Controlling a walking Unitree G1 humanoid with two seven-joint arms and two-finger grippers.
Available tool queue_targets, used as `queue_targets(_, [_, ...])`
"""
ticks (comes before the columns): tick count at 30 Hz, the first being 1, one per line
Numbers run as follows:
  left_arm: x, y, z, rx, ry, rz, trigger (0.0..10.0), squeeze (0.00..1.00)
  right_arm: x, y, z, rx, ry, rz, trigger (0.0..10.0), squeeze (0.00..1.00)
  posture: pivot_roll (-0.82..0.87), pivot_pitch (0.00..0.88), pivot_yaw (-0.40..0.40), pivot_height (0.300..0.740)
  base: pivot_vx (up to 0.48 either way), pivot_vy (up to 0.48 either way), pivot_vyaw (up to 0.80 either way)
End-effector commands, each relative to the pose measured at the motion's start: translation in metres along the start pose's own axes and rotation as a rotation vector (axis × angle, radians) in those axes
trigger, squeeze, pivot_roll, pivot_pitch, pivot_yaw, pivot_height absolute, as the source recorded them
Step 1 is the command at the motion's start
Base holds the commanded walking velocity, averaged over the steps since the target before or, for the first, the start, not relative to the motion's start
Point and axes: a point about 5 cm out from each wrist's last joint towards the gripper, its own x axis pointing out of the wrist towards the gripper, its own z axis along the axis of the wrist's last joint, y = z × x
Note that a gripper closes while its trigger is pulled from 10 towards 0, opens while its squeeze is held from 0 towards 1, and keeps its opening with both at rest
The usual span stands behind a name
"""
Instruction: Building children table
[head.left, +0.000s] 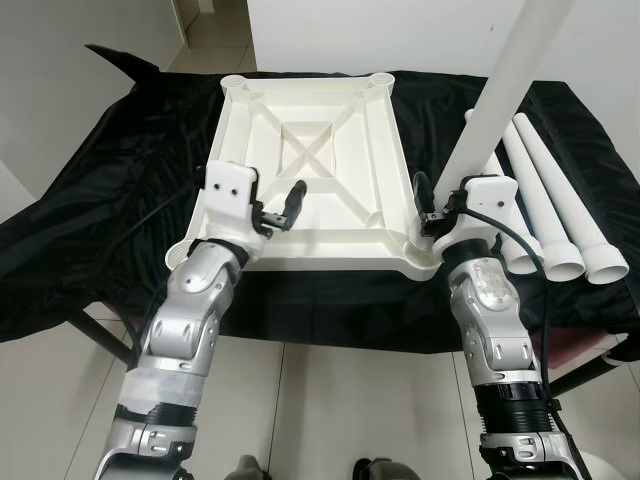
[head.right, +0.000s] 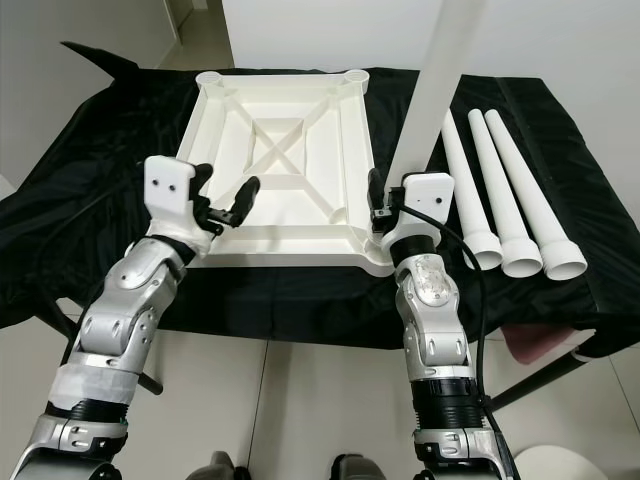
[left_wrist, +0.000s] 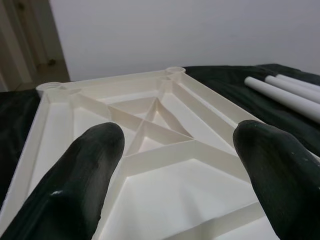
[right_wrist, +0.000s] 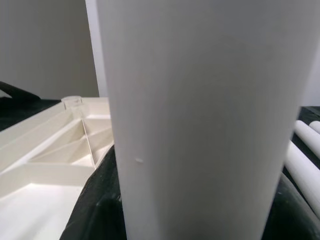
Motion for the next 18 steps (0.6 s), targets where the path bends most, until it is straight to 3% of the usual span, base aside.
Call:
queue_targets(1, [-0.004,0.008,-0.001,-0.008,0.01,0.104,10.0,0.0,-0.002,0.004,0.002,-0.004,-0.017,0.017,10.0,0.0,-0.08,0.084,0.045,0.74,0.0,0.0,0.0])
queue_targets(7, [-0.004,0.013,-0.004,-0.01,0.016,0.093,10.0,0.0,-0.009,0.002,0.0,0.006,-0.027,0.018,10.0,0.0,-0.08,0.084,0.051,0.74,0.0,0.0,0.0])
queue_targets(12, [-0.002,0.014,0.0,0.022,-0.002,0.08,10.0,0.0,-0.007,0.007,0.003,0.003,-0.038,0.032,10.0,0.0,-0.08,0.07,0.04,0.74,0.0,0.0,0.0])
queue_targets(18, [-0.002,0.014,0.0,-0.008,-0.009,0.096,10.0,0.0,-0.003,0.003,0.01,-0.013,-0.057,0.032,10.0,0.0,-0.09,0.064,0.033,0.74,0.0,0.0,0.0])
